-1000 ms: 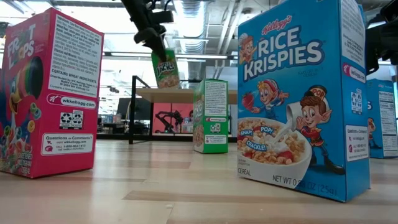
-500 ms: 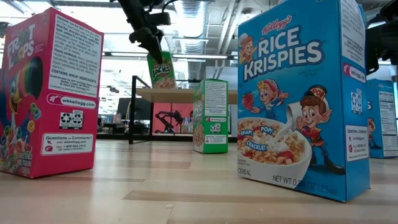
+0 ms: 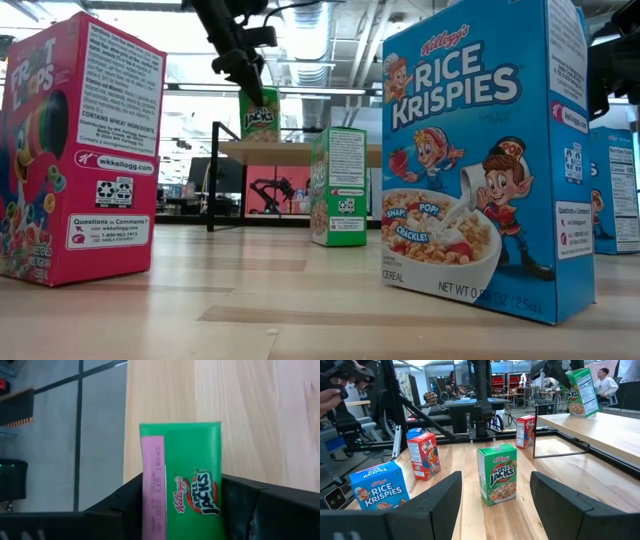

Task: Stack cereal on shelf
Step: Put the bottom left green cereal box on the shelf

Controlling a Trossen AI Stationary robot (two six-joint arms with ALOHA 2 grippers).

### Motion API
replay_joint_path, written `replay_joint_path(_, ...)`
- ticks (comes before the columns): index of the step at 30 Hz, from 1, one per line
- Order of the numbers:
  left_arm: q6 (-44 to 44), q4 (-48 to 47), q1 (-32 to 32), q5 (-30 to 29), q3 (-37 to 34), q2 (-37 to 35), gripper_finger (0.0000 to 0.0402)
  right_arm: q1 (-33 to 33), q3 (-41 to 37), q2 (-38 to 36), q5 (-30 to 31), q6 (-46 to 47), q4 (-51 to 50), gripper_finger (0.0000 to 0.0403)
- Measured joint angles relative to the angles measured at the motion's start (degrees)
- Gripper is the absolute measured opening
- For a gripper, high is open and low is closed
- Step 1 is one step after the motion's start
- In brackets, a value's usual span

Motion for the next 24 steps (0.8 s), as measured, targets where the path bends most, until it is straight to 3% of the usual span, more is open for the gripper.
replay_joint_path(12,0.27,1.20,0.09,-1.81,0.00,0.10,0.0252,-0.02,-0.01,0.00,0.02,-0.01,-0.02,0.0261)
replay_joint_path(24,-0.07,3.78,0.22,-2.83,0.00,0.03,0.0261,-0.01,0.00,0.00,0.01,-0.02,-0.02,0.0261)
